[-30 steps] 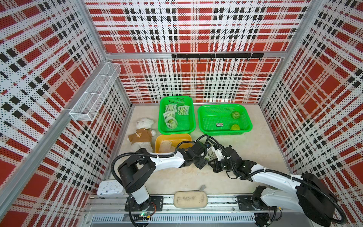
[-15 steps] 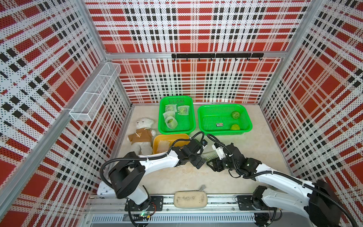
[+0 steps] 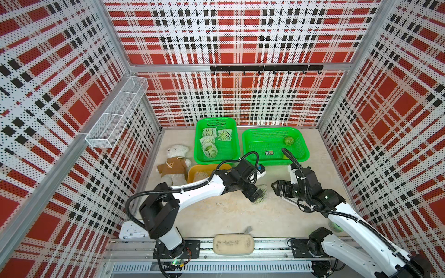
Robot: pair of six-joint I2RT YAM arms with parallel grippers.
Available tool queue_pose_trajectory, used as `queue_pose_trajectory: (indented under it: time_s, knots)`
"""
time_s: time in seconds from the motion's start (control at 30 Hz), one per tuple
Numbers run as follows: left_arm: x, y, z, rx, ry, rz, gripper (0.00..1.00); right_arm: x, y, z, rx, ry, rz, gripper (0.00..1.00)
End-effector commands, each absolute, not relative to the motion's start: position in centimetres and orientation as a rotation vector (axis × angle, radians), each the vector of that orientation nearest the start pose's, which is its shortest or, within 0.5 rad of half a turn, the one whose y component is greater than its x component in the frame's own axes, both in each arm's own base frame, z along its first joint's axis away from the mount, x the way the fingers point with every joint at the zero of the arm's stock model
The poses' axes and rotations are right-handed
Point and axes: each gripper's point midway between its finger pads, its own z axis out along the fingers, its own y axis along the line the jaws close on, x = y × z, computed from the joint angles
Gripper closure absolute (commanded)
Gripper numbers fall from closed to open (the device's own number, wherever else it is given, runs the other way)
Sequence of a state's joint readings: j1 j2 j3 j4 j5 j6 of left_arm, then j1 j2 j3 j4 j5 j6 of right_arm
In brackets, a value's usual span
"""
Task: Sleeve custard apples in foam nets
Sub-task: Pick up the custard apple from the center of the board.
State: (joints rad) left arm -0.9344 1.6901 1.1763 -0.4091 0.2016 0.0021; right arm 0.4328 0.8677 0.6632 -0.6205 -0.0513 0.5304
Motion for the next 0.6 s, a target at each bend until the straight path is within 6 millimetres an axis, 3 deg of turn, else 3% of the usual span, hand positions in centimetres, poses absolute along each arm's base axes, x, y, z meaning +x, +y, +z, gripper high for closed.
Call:
queue_pose_trajectory:
  time_s: [0.0, 0.13, 0.23, 0.43, 0.57]
  knots:
    - [22.5, -39.0, 9.5, 1.329, 2.305, -0.591, 0.01, 24.4, 10.8, 15.7, 0.122, 2.419, 0.492, 0.0]
    - [22.6, -39.8, 7.2, 1.388, 2.358, -0.499, 0.0, 24.9, 9.8, 16.3, 0.141, 2.397, 0.497, 0.0]
    - [22.8, -39.4, 5.7, 1.407, 2.407, -0.442, 0.08, 25.1, 9.4, 16.7, 0.144, 2.382, 0.498, 0.0]
    - [23.8, -39.3, 4.8, 1.393, 2.4, -0.373, 0.18, 25.5, 9.6, 17.7, 0.086, 2.34, 0.506, 0.0]
    - [24.2, -39.5, 5.4, 1.384, 2.388, -0.366, 0.25, 25.6, 10.2, 19.3, 0.041, 2.273, 0.547, 0.0]
